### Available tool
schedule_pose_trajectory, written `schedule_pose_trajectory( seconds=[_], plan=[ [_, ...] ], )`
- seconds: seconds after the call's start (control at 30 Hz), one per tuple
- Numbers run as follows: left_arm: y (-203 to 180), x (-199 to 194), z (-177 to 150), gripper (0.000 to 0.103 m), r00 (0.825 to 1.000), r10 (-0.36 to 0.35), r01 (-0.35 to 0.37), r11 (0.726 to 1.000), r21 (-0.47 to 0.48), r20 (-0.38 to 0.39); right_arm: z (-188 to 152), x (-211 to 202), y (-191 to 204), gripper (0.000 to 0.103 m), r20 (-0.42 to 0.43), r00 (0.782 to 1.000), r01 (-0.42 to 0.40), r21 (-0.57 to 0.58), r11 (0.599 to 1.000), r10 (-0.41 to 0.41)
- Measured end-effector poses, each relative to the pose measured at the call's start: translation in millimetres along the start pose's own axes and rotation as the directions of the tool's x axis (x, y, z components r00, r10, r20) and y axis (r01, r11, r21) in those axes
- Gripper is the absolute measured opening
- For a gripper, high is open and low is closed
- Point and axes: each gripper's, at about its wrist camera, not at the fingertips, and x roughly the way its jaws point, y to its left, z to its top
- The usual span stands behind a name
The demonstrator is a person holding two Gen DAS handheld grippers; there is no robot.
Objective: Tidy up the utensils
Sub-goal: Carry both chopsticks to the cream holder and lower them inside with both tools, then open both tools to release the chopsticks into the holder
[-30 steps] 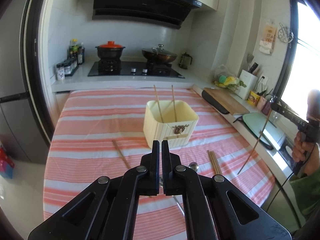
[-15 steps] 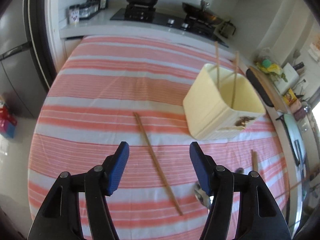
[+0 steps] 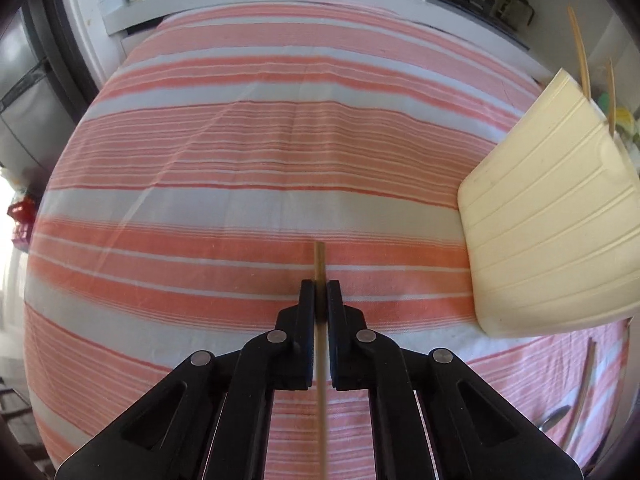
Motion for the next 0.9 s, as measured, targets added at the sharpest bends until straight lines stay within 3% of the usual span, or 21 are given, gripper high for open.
schedule_pose_trajectory(
  seconds=[0.1, 0.2, 0.37, 0.47, 0.67, 0.83, 0.9],
  plan=[
    [6.8, -43.7, -9.0, 0.003, 0.993, -0.048, 0.049, 0.999, -0.004, 0.105, 0.5, 2.0, 2.1, 0.006, 0.004, 1.0, -0.007, -0.005, 1.0, 0.007],
    [13.0, -106.1, -22.8, 0.003, 0.969, -0.1, 0.102, 0.995, 0.002, 0.228, 2.7, 1.0, 7.3, 0.006, 0.014, 1.0, -0.018, -0.01, 1.0, 0.018],
    [10.9, -213.6, -58.1, 0.004, 0.886, -0.179, 0.162, 0.984, 0.077, 0.428, 5.9, 3.2, 21.3, 0.006, 0.018, 0.999, -0.03, -0.028, 0.999, 0.03],
    [9.7, -256.4, -72.6, 0.004, 0.843, -0.228, 0.189, 0.974, 0.128, 0.488, 6.2, 6.9, 31.2, 0.006, 0.011, 1.0, -0.029, -0.048, 0.998, 0.03],
    [13.4, -280.5, -84.9, 0.003, 0.796, -0.276, 0.226, 0.961, 0.159, 0.538, 6.3, 8.1, 47.1, 0.006, 0.008, 1.0, -0.027, -0.071, 0.997, 0.028],
    [12.4, -282.9, -83.7, 0.003, 0.776, -0.286, 0.245, 0.958, 0.149, 0.563, 12.0, 6.5, 54.3, 0.006, 0.021, 1.0, -0.019, -0.086, 0.996, 0.021],
    [8.7, -290.0, -76.8, 0.003, 0.758, -0.312, 0.276, 0.949, 0.151, 0.573, 18.9, 10.8, 55.5, 0.006, 0.027, 1.0, -0.006, -0.093, 0.996, 0.009]
  ],
)
